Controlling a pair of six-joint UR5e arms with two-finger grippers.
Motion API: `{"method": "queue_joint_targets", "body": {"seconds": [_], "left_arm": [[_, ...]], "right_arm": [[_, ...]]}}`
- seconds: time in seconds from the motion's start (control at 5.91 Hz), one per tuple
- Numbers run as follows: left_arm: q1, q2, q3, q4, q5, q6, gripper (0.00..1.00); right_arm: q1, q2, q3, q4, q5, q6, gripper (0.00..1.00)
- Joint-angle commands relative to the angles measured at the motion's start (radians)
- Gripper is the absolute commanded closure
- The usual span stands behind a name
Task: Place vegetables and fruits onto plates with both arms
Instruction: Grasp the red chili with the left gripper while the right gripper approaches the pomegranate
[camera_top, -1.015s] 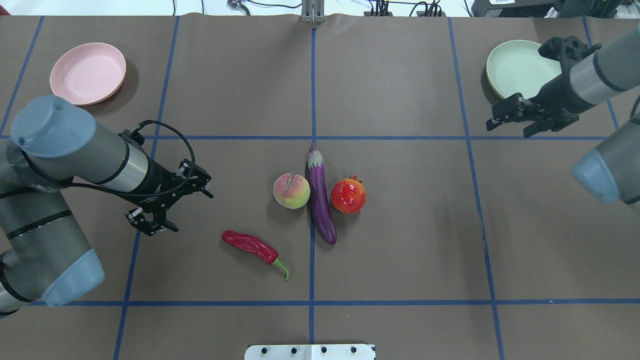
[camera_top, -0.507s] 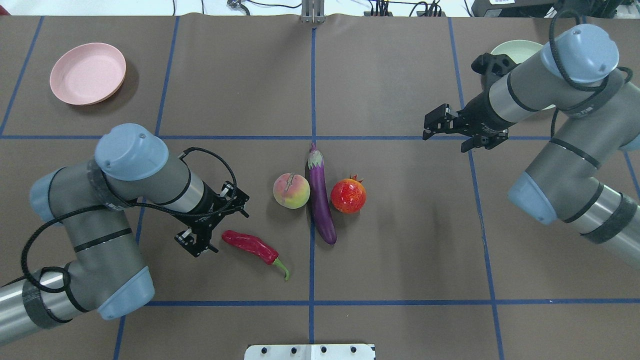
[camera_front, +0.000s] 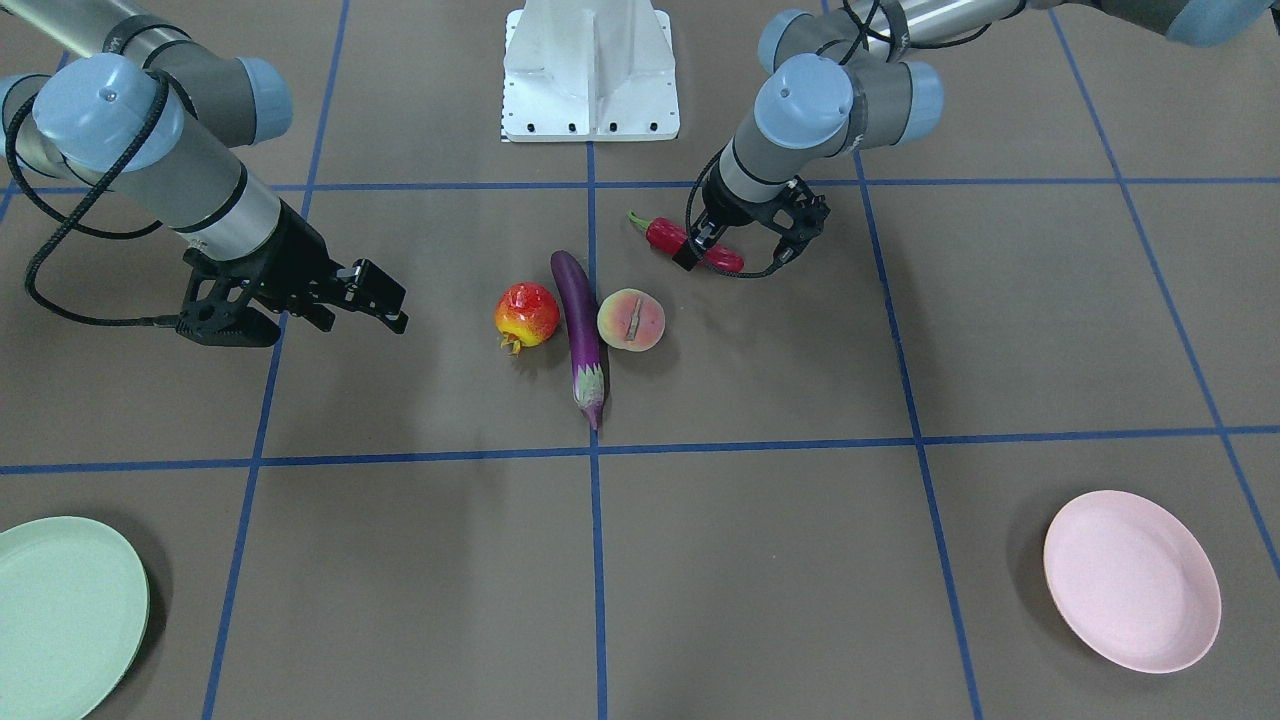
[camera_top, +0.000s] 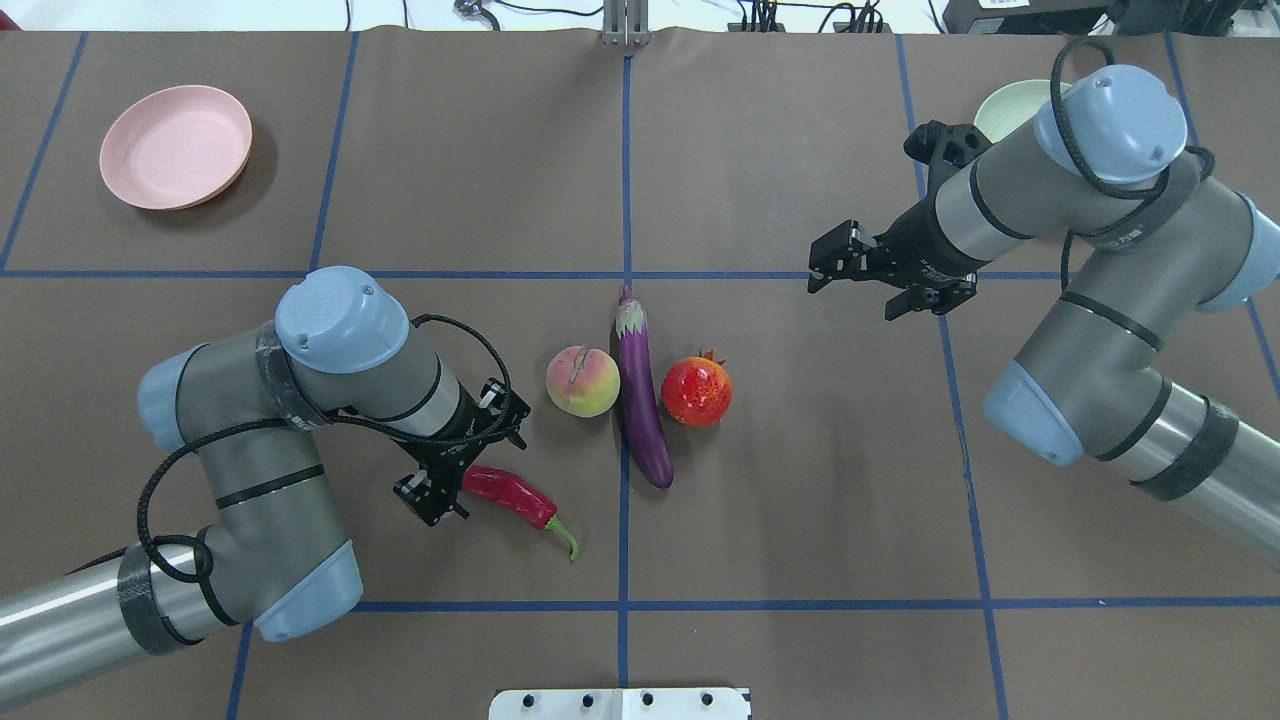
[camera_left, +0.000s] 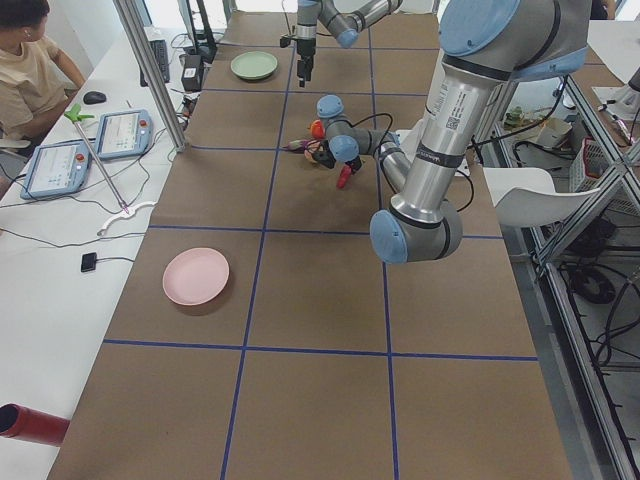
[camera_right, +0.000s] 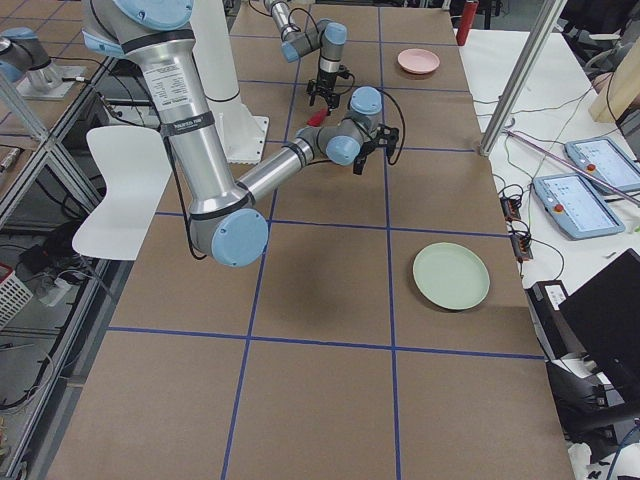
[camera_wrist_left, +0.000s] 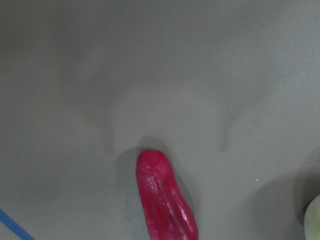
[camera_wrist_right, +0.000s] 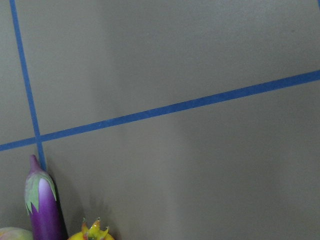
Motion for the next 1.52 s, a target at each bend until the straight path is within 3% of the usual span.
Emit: {"method": "queue_joint_targets", "body": {"seconds": [0.0, 0.17, 0.34, 0.51, 0.85, 1.01, 1.35], "left_arm": [[0.015, -0.011, 0.024, 0.0, 0.001, -0.002, 0.09], [0.026, -0.024, 0.036, 0.0, 0.003, -0.009, 0.15], [0.026, -0.029, 0.037, 0.002, 0.012, -0.046, 0.65], [0.026, -0.029, 0.035, 0.0, 0.014, -0.051, 0.99], [-0.007, -0.031, -0.012, 0.04, 0.007, -0.046, 1.0], [-0.061, -0.028, -0.058, 0.09, 0.003, -0.028, 1.0], [-0.189, -0.029, -0.052, 0.089, 0.01, 0.158, 1.0]], "right_arm": [[-0.014, 0.007, 0.001, 0.0, -0.001, 0.01, 0.0], [-0.015, 0.02, 0.002, 0.0, 0.0, 0.011, 0.0], [-0.015, 0.023, 0.002, 0.0, 0.001, 0.028, 0.0], [-0.015, 0.02, 0.032, -0.002, 0.004, 0.04, 0.0], [-0.047, 0.026, 0.048, -0.002, -0.03, 0.097, 0.0], [-0.111, 0.03, 0.045, -0.003, -0.102, 0.12, 0.0], [-0.202, 0.038, 0.04, -0.012, -0.206, 0.207, 0.0]]}}
